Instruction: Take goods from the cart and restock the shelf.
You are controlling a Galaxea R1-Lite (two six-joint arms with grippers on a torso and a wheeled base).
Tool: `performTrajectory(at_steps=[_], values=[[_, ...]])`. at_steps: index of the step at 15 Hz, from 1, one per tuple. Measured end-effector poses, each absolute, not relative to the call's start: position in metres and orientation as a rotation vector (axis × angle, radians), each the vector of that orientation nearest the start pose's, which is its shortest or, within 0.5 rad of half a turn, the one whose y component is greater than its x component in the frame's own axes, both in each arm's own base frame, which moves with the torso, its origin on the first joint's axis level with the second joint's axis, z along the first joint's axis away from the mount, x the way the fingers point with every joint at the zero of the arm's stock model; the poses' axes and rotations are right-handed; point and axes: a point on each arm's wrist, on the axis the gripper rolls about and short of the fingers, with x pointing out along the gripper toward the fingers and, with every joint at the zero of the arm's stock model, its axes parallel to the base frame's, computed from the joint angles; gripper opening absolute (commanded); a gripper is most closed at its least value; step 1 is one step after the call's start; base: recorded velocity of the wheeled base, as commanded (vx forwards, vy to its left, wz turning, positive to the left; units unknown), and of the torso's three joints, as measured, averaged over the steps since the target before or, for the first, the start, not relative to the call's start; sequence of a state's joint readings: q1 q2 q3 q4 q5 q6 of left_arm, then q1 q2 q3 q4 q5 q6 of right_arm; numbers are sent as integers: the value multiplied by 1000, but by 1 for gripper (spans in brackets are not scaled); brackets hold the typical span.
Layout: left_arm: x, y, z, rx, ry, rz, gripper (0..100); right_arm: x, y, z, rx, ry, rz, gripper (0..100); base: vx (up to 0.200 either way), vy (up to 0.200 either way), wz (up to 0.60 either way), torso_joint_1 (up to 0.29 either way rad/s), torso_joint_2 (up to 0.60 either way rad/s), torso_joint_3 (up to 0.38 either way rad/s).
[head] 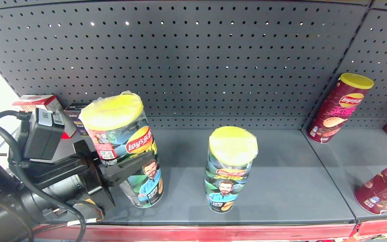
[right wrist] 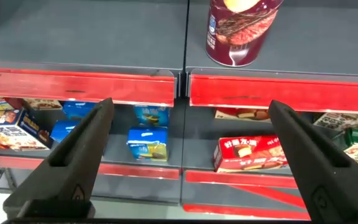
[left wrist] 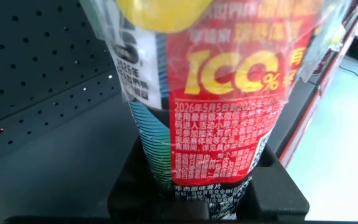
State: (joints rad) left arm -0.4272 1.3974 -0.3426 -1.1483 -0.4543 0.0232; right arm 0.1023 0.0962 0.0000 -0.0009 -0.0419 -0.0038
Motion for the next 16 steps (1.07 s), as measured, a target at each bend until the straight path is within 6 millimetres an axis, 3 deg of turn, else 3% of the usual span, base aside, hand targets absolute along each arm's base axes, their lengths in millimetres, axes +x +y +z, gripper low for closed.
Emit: performTrajectory(at_steps=[8,16], values=[[170,-114,192,19,-64,-1000,0,-15,-3,77,-11,93,61,100,0,0,0,0,0,0],[191,-130,232,21,-56,-1055,0,-15,-2,77,-11,94,60,100,0,0,0,0,0,0]])
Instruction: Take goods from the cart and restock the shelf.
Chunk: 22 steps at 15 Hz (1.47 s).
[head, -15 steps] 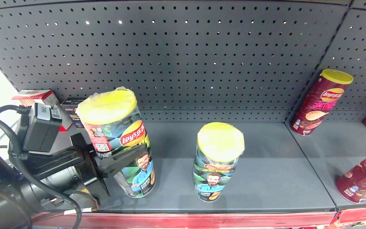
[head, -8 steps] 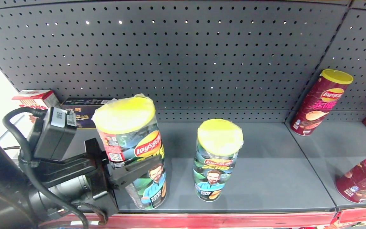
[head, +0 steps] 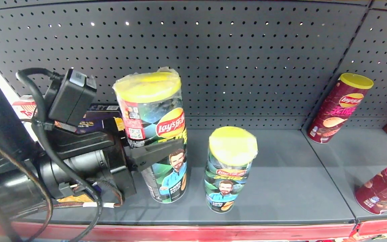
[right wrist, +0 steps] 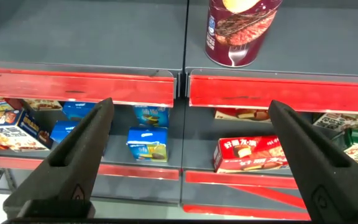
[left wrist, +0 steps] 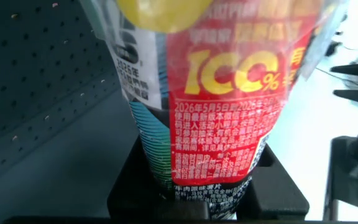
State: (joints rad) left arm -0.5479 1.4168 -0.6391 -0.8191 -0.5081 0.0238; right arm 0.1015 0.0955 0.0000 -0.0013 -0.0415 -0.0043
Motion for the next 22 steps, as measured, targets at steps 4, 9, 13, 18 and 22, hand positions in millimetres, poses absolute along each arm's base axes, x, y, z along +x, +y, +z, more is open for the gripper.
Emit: performTrajectory(at_steps=[4,9,13,18,22], values=[[227,-134,250,28,-94,-1143,0,-15,-2,77,-11,94,60,100,0,0,0,0,0,0],[288,-143,264,42,-129,-1172,0,-15,-2,77,-11,95,61,100,0,0,0,0,0,0],[322,-157,250,41,-102,-1212,0,-15,-2,77,-11,95,61,100,0,0,0,0,0,0],[354,-171,226,100,-77,-1223,0,-15,-2,77,-11,96,60,100,0,0,0,0,0,0],[372,-177,215,117,-73,-1219,0,-15,-2,77,-11,96,61,100,0,0,0,0,0,0]])
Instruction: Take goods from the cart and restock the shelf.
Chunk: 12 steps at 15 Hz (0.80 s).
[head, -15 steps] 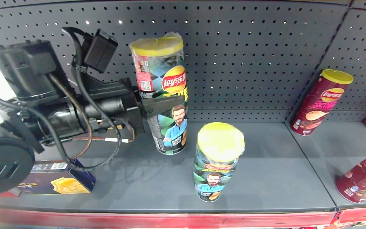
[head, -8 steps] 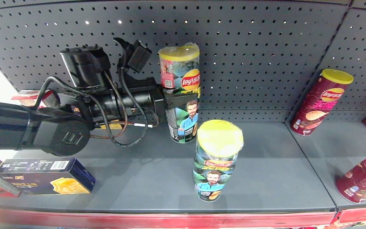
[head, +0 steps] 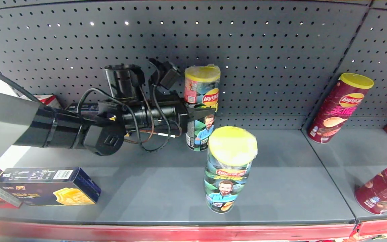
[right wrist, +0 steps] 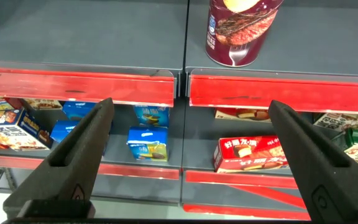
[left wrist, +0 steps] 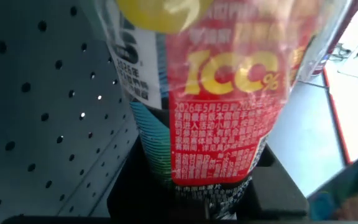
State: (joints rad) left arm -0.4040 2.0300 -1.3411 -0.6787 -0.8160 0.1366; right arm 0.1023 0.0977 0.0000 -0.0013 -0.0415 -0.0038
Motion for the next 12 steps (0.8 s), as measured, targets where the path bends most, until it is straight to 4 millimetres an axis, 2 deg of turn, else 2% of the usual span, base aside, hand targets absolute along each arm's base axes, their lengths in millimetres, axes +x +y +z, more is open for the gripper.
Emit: performTrajectory(at_steps=[6,12], values=[[383,-181,198,157,-95,-1219,0,-15,-2,77,-11,96,60,100,0,0,0,0,0,0],[380,-185,182,149,-64,-1231,0,-15,-2,77,-11,97,60,100,0,0,0,0,0,0]])
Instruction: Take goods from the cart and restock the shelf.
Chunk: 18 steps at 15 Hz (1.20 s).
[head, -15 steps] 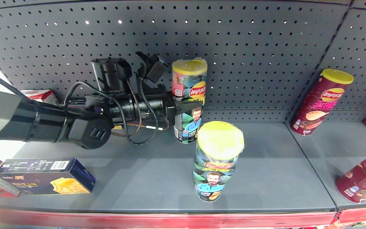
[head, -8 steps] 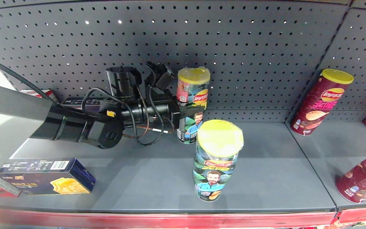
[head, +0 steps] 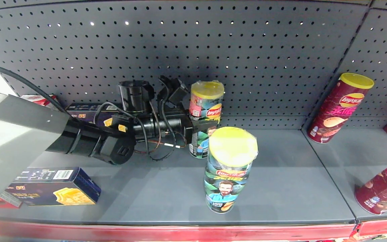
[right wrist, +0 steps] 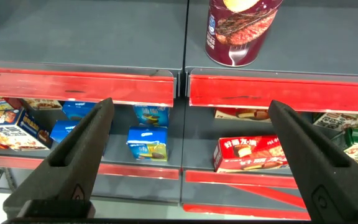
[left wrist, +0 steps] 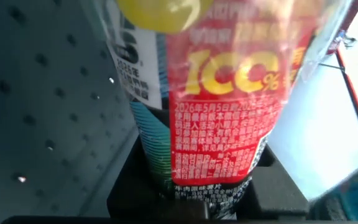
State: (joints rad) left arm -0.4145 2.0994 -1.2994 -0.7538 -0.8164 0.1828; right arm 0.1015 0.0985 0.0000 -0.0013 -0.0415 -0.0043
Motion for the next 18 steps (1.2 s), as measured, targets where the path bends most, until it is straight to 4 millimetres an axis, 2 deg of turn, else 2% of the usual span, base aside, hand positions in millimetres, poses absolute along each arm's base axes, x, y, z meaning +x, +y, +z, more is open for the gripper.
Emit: performTrajectory(at_steps=[2,3,7,11,18], values=[[377,-184,179,150,-71,-1231,0,-15,-2,77,-11,97,60,100,0,0,0,0,0,0],[375,-183,178,152,-83,-1230,100,-15,-2,77,-11,97,61,100,0,0,0,0,0,0],[370,-181,171,143,-71,-1223,100,-15,-2,78,-11,98,61,100,0,0,0,0,0,0],[359,-171,178,141,-55,-1186,100,-15,-2,78,-11,98,61,100,0,0,0,0,0,0],[321,-152,178,166,34,-868,100,-15,-2,78,-11,98,60,100,0,0,0,0,0,0]])
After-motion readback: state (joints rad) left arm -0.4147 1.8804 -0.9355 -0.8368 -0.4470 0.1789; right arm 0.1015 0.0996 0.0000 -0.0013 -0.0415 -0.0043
